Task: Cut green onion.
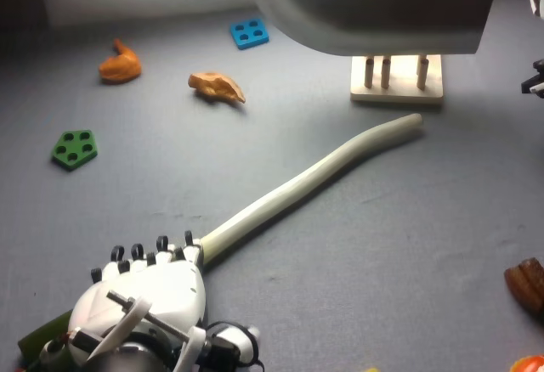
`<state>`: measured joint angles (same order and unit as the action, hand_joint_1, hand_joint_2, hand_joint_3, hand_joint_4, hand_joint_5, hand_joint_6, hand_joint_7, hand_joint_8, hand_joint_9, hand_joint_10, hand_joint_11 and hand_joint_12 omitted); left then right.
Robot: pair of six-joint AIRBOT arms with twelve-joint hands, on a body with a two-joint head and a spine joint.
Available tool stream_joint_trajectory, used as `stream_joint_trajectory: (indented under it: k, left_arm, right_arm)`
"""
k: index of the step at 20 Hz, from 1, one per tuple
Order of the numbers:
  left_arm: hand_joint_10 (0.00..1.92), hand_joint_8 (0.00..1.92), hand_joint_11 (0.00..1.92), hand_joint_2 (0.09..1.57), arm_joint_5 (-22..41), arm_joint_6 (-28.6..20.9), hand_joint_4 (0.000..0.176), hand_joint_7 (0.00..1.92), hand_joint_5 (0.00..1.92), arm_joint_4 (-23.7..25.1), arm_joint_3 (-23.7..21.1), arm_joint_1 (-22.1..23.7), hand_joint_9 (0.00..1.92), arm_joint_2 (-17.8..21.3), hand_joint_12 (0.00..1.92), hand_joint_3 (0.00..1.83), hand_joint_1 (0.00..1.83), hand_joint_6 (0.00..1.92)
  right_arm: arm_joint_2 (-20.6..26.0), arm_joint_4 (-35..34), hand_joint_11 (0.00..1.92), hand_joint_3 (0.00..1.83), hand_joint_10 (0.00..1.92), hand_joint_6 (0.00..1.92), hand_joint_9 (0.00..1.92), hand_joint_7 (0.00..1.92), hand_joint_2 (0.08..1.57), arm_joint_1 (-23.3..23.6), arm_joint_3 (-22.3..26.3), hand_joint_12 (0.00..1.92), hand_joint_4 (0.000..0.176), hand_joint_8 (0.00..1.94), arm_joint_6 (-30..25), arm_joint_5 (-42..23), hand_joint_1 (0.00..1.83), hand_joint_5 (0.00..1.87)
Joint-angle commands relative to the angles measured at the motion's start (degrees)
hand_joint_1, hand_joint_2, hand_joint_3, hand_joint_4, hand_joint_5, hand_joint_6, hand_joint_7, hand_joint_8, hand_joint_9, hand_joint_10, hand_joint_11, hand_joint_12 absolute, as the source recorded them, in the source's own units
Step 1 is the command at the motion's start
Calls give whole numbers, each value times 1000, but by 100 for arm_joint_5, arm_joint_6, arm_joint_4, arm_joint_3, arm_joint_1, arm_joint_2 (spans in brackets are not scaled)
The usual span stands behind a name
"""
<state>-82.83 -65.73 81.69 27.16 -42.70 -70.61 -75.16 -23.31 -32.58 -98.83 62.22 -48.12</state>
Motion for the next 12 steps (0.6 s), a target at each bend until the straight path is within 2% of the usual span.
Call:
stream_joint_trajectory:
  k: [1,2,3,4,6,7,8,9,10,12]
  left_arm:
    - [0,0,0,1214,-281,-13,18,100,108,243,-14,-44,82,-29,235,1,474,0]
    - [0,4,0,1226,-277,-46,1,111,141,233,-30,-66,80,-28,234,6,437,12]
    - [0,2,0,1229,-264,-110,1,112,162,228,-55,-112,79,-29,252,5,417,13]
    - [4,5,0,1226,-263,-142,1,100,171,228,-80,-152,66,-31,176,2,422,10]
    - [2,0,0,1230,-262,-154,0,88,166,228,-113,-215,38,-31,84,2,427,2]
    - [5,0,0,1218,-252,-183,1,123,172,228,-116,-247,74,-31,189,0,453,1]
    - [11,5,0,1211,-232,-225,9,143,163,212,-112,-272,96,-31,210,0,458,0]
    - [10,3,0,1217,-223,-246,3,144,161,188,-105,-288,106,-31,243,0,455,0]
    - [10,3,0,1216,-215,-248,0,152,168,157,-100,-302,116,-31,267,0,462,2]
    - [9,1,0,1207,-175,-248,8,150,165,142,-99,-327,128,-31,354,0,503,1]
  right_arm:
    - [119,-50,1693,971,1921,1921,1649,1635,661,135,-41,1921,176,1941,-103,-813,1612,1411]
    - [139,-50,1675,897,1921,1921,1624,1604,707,180,-40,1921,176,1941,-163,-813,1598,1409]
    - [175,-50,1668,863,1921,1921,1611,1584,713,253,-22,1921,176,1941,-229,-813,1609,1403]
    - [220,-50,1659,775,1921,1921,1602,1575,754,304,24,1921,176,1941,-248,-813,1608,1395]
    - [337,32,1661,750,1921,1921,1596,1567,782,415,217,1921,176,1941,-247,-812,1589,1394]
    - [403,216,1664,744,1921,1921,1595,1562,784,454,351,1921,176,1941,-242,-813,1609,1388]
    - [496,310,1670,746,1921,1921,1601,1567,790,499,570,1921,176,1941,-155,-823,1618,1385]
    - [543,310,1684,793,1921,1921,1621,1586,767,521,711,1921,176,1941,-69,-869,1629,1372]
    - [595,309,1680,828,1921,1921,1621,1592,745,522,935,1921,176,1941,116,-1067,1626,1375]
    - [637,235,1661,846,1921,1921,1606,1562,733,520,1252,1921,176,1941,573,-1234,1594,1329]
